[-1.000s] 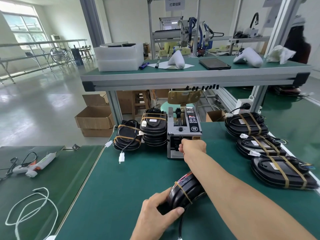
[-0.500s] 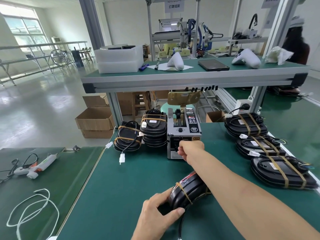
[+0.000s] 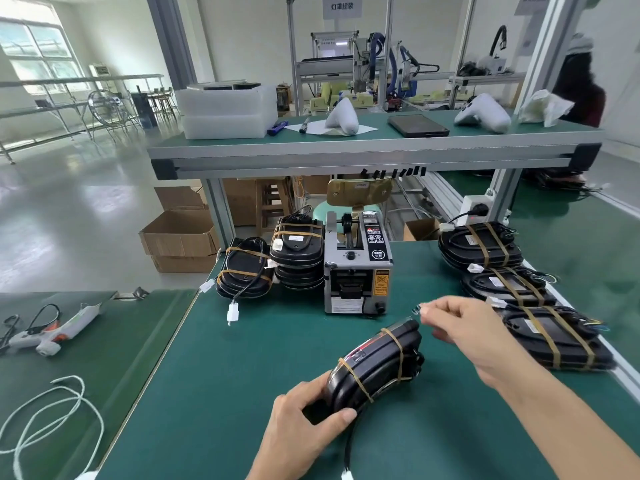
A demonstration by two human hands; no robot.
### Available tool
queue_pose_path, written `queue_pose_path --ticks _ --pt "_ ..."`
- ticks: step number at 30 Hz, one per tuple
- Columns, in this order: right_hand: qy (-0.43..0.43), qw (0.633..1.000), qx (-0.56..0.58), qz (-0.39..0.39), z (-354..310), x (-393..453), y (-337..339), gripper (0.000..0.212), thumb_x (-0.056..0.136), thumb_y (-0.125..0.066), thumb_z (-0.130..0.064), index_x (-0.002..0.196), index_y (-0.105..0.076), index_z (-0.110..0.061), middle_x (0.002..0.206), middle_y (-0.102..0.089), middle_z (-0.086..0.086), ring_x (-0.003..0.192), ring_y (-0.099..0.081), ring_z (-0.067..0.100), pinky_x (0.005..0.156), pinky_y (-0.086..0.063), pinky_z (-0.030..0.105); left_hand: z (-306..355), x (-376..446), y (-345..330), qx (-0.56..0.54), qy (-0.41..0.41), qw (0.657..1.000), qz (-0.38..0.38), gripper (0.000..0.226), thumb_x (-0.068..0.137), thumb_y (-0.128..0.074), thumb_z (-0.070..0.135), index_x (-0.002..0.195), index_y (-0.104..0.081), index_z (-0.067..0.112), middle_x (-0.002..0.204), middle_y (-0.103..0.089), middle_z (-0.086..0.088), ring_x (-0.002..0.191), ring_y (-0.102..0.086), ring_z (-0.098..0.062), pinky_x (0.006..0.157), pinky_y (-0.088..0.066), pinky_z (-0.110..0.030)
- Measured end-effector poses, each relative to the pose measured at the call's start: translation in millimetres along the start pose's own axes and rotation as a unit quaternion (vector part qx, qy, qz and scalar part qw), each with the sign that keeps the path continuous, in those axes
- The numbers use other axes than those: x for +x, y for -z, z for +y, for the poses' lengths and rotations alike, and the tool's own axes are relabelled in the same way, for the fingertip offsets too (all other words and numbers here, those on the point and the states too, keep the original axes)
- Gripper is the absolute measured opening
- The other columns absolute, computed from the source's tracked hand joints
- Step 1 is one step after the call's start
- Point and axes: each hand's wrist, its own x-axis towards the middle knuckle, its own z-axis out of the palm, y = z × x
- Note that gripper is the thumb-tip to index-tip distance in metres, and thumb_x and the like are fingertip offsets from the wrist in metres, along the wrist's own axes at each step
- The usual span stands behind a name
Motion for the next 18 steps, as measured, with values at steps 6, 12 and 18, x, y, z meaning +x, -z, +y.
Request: queue_pose_path --ticks 6,12,18 --pt "-0.003 0.998 0.065 0.000 18.7 -5.6 -12.4 0.017 0.092 -0.076 -0.009 0.076 -0.078 -0.012 0.099 -0.079 0.008 0.086 -0.067 0.013 0.089 -0.061 0.038 3.6 -0.5 0.3 -0.007 0.003 1.000 0.001 0.054 0.072 -0.083 0.061 0.122 -0.065 0.069 0.105 -0.077 0.024 0.105 -0.073 -0.001 0.095 -0.052 -0.023" --pt "0.010 0.998 0.057 0.009 23.9 -1.5 -17.0 0.020 0.092 -0.075 -0.008 0.075 -0.080 -0.018 0.085 -0.079 0.003 0.081 -0.067 0.013 0.088 -0.062 0.041 3.1 -0.1 0.4 -0.011 0.007 1.000 -0.002 0.054 0.072 -0.084 0.059 0.124 -0.067 0.064 0.106 -0.078 0.021 0.105 -0.074 -0.003 0.097 -0.054 -0.030" --pt "0.016 1.000 0.018 0.015 28.8 1.5 -17.4 0.016 0.090 -0.077 -0.016 0.078 -0.080 -0.027 0.092 -0.079 0.000 0.080 -0.067 0.017 0.094 -0.060 0.054 3.0 -0.3 0.3 -0.016 0.009 1.000 -0.001 0.053 0.072 -0.084 0.060 0.123 -0.069 0.062 0.103 -0.079 0.018 0.103 -0.074 -0.006 0.097 -0.055 -0.030"
